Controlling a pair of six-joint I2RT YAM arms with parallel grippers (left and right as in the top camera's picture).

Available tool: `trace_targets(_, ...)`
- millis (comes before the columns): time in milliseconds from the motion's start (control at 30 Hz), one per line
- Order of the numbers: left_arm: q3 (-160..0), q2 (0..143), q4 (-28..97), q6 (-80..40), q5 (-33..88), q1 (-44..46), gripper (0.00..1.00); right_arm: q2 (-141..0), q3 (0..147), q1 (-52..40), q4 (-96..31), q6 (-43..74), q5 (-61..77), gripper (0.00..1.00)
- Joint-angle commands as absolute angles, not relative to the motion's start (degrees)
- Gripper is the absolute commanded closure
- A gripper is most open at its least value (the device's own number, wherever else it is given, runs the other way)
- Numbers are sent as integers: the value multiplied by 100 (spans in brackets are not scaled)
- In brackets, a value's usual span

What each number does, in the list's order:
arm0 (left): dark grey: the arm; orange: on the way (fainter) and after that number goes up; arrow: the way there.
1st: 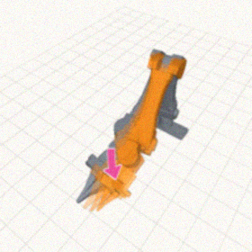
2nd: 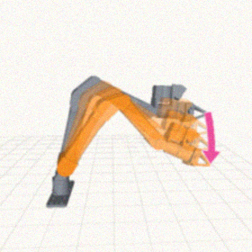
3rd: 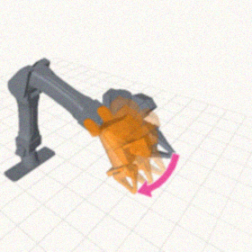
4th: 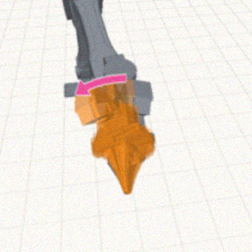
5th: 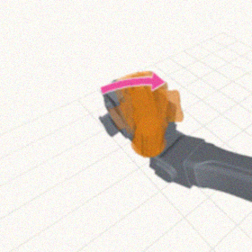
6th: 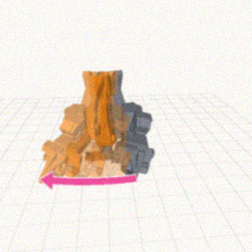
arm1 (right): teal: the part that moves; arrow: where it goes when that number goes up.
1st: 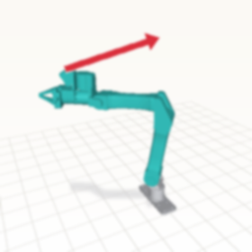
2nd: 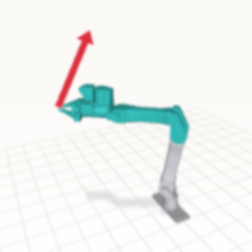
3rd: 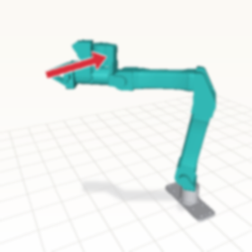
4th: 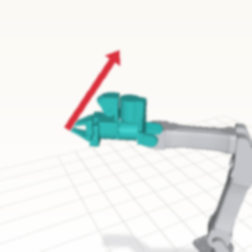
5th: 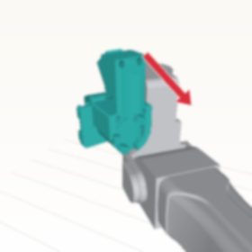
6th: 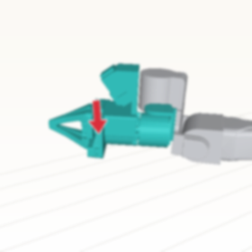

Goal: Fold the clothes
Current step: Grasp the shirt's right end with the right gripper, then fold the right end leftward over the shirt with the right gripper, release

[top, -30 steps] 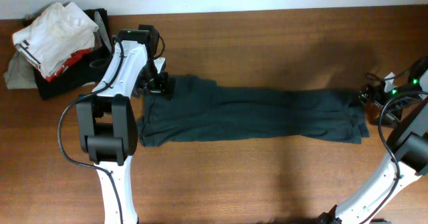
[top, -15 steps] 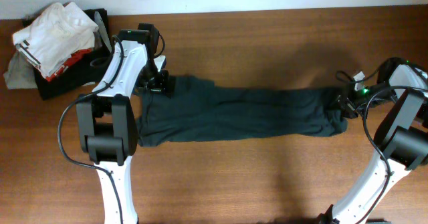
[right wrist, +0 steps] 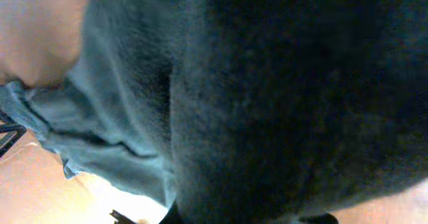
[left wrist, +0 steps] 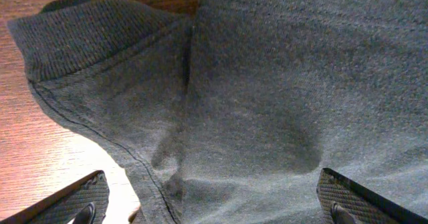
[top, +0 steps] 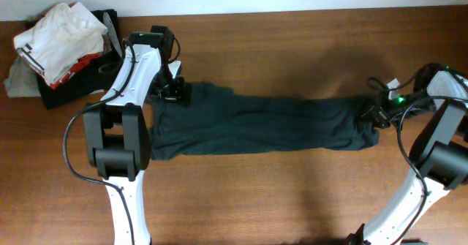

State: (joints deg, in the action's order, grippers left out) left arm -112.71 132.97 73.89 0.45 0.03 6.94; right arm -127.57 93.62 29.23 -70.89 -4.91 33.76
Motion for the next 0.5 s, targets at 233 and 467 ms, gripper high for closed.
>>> trace_targets(233, -11308, 13133, 7411, 67, 80, 676, 1, -10667, 9376, 1992, -7730, -143, 2032, 96)
trace_targets(467, -11308, 13133, 7419, 69, 388, 676, 1, -10687, 8908, -449, -7260, 222, 1975, 96)
